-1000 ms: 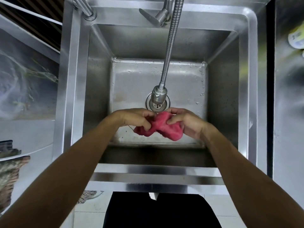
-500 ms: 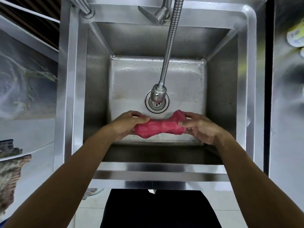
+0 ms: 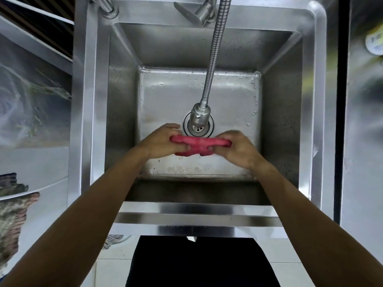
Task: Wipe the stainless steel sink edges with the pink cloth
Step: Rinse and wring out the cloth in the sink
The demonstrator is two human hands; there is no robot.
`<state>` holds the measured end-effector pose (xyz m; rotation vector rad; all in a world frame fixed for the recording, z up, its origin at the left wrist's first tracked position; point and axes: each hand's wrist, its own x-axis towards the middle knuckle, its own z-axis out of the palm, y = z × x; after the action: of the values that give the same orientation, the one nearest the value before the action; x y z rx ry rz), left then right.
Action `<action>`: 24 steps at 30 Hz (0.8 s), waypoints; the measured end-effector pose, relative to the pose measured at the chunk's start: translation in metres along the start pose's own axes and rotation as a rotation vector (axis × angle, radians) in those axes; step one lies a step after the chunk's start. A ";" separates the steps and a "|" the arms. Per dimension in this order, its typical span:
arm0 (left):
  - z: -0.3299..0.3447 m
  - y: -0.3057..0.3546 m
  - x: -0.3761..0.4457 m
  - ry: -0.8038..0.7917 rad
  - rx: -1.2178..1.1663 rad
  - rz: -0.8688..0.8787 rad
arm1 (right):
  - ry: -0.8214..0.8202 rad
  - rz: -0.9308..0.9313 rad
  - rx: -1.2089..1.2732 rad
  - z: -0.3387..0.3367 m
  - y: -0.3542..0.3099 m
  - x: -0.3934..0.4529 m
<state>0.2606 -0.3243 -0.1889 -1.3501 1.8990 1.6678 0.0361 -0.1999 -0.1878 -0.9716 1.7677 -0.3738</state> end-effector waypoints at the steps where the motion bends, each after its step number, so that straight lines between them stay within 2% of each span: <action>1: -0.003 -0.002 0.002 0.005 -0.147 -0.044 | 0.014 0.070 0.256 -0.001 -0.001 0.003; 2: -0.005 -0.004 0.004 0.010 -0.275 -0.079 | 0.041 0.134 0.451 0.000 -0.002 0.008; 4: 0.000 -0.007 0.009 0.052 -0.466 -0.119 | 0.095 0.236 0.658 0.005 0.002 0.018; 8: 0.023 -0.006 0.011 0.178 -0.729 -0.224 | 0.017 0.251 0.665 0.018 0.001 0.015; 11: 0.030 -0.007 -0.006 0.114 -0.752 -0.208 | 0.004 0.177 0.628 0.012 0.004 -0.007; 17: 0.008 -0.009 -0.037 -0.025 -0.767 -0.140 | -0.103 0.160 0.928 -0.015 0.009 -0.039; 19: 0.001 -0.003 -0.037 -0.073 -0.820 -0.118 | -0.106 0.125 0.921 -0.021 0.004 -0.041; 21: -0.011 0.001 -0.033 -0.131 -0.852 -0.129 | -0.078 0.042 0.791 -0.030 -0.005 -0.041; 24: -0.030 0.004 -0.016 -0.192 -0.697 -0.224 | -0.052 -0.074 0.579 -0.040 -0.025 -0.045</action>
<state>0.2771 -0.3440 -0.1659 -1.4787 1.0381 2.3372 0.0172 -0.1891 -0.1264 -0.6206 1.4527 -0.8445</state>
